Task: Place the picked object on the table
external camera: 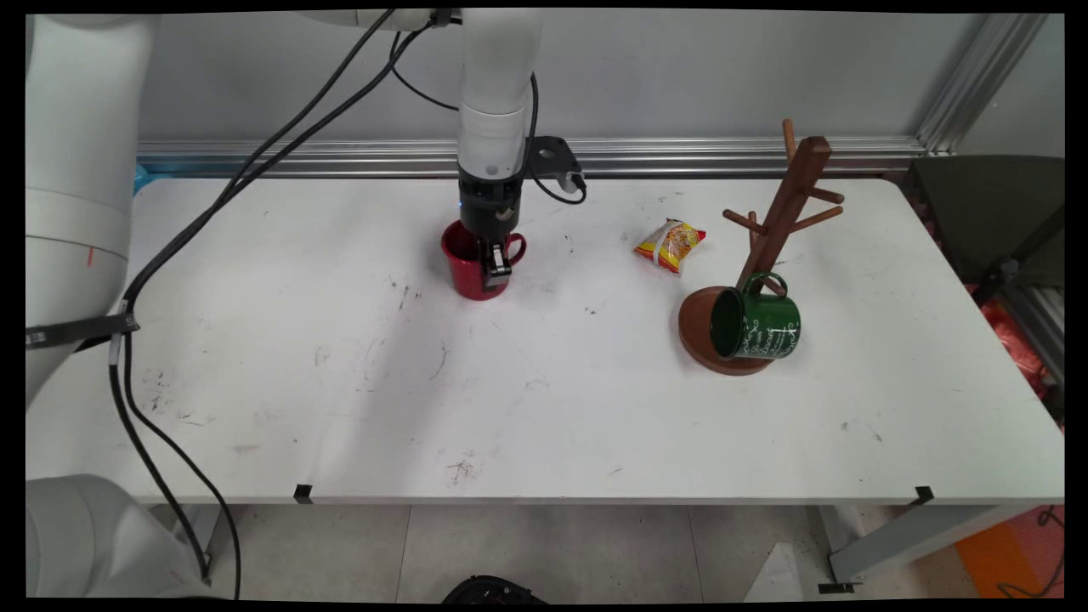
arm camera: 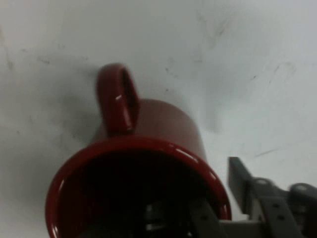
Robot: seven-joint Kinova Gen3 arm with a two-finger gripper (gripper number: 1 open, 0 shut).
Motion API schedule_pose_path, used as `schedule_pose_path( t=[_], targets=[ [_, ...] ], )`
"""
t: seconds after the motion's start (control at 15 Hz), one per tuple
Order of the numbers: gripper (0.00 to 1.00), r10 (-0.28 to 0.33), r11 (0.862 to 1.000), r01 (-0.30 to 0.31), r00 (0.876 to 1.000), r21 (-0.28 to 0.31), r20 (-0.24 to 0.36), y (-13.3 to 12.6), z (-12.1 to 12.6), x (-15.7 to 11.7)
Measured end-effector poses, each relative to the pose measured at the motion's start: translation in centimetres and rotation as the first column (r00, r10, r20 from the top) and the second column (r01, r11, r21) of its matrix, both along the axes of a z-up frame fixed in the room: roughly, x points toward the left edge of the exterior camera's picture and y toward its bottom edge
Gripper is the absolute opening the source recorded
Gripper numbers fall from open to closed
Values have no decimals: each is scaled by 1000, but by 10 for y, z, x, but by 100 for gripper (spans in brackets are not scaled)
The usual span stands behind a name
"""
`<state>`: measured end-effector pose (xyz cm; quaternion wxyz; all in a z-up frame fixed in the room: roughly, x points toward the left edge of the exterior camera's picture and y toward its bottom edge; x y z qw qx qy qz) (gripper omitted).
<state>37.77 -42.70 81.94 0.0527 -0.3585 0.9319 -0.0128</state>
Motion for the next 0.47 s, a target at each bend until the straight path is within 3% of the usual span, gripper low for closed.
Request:
schedule_pose_path(
  t=[0.47],
  targets=[
    [100,-33,999,33,999,-13,-12,-5,4,-1]
  ],
)
